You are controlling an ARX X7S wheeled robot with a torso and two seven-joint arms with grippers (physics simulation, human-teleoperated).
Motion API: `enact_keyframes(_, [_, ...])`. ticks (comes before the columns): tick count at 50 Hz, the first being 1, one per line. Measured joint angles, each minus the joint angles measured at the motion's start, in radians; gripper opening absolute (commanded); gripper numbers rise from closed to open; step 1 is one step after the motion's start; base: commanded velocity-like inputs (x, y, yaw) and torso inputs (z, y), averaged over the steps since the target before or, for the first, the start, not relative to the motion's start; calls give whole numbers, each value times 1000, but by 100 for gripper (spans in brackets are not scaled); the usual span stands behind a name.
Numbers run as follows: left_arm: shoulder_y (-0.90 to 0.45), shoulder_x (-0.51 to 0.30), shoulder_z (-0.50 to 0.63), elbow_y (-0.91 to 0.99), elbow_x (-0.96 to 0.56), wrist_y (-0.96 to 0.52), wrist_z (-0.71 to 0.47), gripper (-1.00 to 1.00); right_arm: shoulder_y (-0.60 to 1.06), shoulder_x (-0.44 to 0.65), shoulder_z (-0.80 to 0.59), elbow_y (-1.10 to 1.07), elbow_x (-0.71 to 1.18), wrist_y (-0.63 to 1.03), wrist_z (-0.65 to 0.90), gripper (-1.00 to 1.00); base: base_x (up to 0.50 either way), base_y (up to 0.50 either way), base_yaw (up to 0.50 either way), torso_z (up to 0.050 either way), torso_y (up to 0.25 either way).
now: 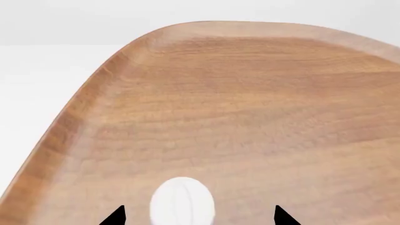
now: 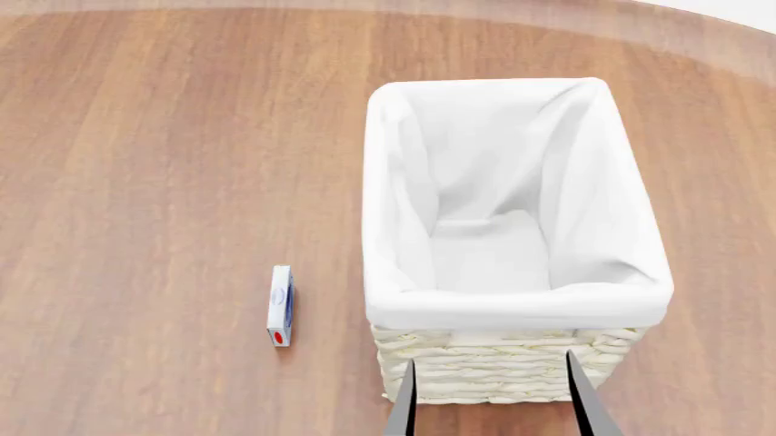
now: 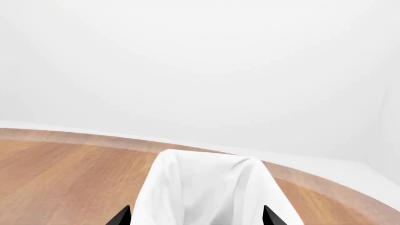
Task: Pick up the ketchup, and put it in the basket.
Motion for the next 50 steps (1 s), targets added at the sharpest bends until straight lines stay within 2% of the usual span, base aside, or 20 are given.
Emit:
enact_keyframes(6, [-11,-4,5,-23,7,2,5,100,1,2,-1,2,2,-1,2,100,0,0,0,0,0])
enact_keyframes(7, [-13,-5,6,-27,8,3,6,-100,1,2,-1,2,3,-1,3,100,0,0,0,0,0])
enact_keyframes(32, [-22,-5,0,-84,49,27,32,-100,6,9,-13,8,7,-3,13,100,0,0,0,0,0])
enact_keyframes(50, [27,-22,24,49,63,42,53,-100,9,15,-18,11,10,-6,20,100,0,0,0,0,0])
